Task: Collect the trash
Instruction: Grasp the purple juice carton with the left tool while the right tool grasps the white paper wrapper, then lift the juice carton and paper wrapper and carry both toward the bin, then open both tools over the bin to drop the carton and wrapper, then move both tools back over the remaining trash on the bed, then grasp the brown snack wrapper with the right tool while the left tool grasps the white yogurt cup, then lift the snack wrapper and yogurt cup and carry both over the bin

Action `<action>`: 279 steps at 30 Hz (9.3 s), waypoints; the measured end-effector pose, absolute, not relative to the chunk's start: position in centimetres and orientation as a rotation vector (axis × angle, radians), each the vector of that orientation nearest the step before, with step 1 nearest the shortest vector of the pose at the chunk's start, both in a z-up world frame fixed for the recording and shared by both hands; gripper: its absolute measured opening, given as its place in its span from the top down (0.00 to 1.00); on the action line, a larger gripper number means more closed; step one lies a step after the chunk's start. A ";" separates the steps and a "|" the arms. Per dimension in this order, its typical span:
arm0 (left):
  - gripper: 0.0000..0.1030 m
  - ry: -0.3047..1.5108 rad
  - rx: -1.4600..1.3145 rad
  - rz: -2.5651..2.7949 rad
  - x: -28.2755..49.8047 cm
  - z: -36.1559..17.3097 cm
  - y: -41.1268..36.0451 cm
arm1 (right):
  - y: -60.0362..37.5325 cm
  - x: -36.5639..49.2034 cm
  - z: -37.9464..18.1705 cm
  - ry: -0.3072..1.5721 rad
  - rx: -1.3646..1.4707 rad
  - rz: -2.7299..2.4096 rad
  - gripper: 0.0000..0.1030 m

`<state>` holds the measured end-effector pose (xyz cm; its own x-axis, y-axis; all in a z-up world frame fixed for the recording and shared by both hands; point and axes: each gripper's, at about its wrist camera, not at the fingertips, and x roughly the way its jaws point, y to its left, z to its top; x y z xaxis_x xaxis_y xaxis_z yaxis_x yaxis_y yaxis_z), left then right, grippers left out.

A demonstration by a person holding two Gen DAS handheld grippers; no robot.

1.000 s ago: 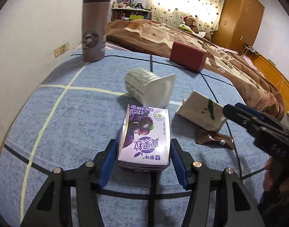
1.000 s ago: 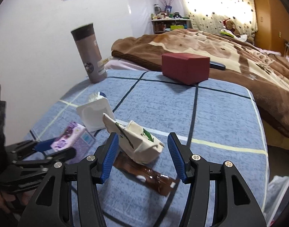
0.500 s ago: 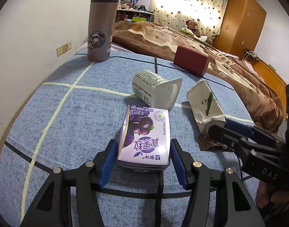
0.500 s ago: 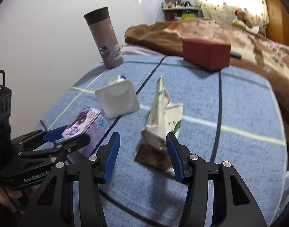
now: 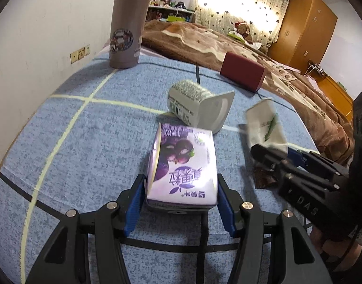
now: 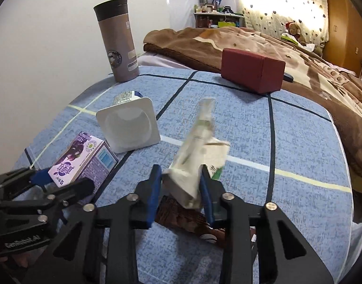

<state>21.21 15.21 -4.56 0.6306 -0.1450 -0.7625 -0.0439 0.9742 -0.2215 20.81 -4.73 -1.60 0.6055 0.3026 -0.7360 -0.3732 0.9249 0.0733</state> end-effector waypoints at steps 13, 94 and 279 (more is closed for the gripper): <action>0.44 0.862 -0.216 -0.065 20.7 -4.0 14.9 | -5.4 20.4 -1.2 0.772 -0.029 0.413 0.74; 0.43 0.794 0.106 -0.634 13.4 1.1 -19.3 | -33.4 7.6 1.1 0.680 0.163 -0.077 0.72; 0.31 0.783 -0.051 -0.022 24.7 -1.4 8.5 | -11.2 20.9 -2.5 0.872 0.042 0.309 0.81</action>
<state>24.67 8.49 -1.39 0.7088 -0.0392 -0.7043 0.0012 0.9985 -0.0545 20.88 -11.15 -2.49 0.6015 0.2834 -0.7469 -0.2493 0.9549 0.1616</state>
